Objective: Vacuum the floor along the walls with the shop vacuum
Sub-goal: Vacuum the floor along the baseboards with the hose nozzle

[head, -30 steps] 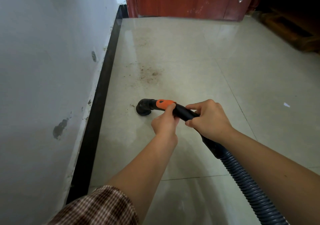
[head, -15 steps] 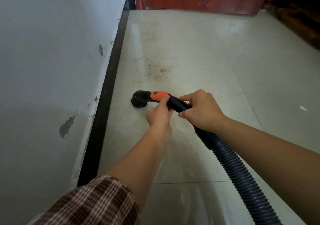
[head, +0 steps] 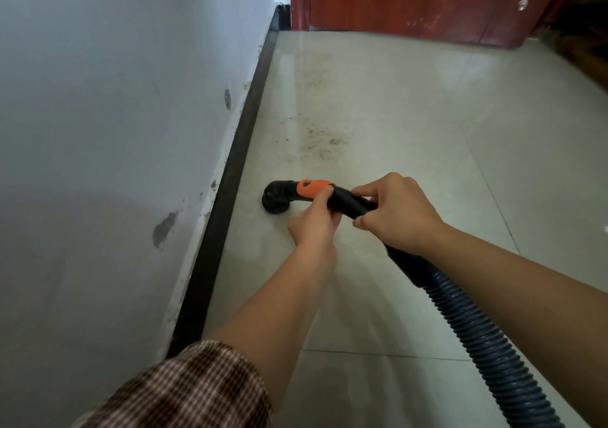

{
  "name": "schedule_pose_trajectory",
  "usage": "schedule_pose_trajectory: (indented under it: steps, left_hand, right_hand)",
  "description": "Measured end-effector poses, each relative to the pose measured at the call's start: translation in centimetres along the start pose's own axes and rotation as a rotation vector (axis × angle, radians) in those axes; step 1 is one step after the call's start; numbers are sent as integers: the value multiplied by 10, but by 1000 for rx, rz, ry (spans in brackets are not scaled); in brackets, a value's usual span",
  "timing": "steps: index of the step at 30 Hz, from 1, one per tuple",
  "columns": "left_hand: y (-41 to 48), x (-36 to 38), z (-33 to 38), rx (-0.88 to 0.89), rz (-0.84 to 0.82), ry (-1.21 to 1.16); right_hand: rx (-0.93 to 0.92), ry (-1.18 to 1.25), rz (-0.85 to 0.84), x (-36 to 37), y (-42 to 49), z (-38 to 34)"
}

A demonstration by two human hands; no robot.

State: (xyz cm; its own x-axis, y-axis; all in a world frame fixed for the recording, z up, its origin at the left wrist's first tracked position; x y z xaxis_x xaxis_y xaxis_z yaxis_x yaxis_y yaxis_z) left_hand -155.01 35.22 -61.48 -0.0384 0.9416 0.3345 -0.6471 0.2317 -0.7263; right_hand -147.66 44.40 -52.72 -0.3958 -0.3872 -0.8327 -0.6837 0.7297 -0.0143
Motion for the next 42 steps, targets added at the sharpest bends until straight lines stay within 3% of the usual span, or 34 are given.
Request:
schedule_pose_trajectory:
  steps: [12, 24, 42]
  left_hand:
    - [-23, -1, -23, -39, 27, -32]
    - [-1, -25, 0, 4, 43, -1]
    - [-13, -69, 0, 51, 202, -52]
  right_hand:
    - [-4, 40, -11, -20, -19, 15]
    - [-56, 92, -83, 14, -14, -7]
    - [-85, 167, -168, 28, -30, -10]
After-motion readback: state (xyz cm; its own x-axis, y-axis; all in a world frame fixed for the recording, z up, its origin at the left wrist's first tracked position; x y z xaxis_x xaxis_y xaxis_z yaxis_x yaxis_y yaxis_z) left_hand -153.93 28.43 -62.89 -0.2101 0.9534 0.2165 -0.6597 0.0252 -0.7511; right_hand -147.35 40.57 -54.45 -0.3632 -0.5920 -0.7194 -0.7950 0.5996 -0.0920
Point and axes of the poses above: each hand's wrist, its own y-axis towards the middle knuckle, its own x-axis out of the palm, z = x × y, the point moved 8 cm from there along y, towards the middle knuckle, and after that the axes turned 10 degrees about z, right-handed, at the moved point
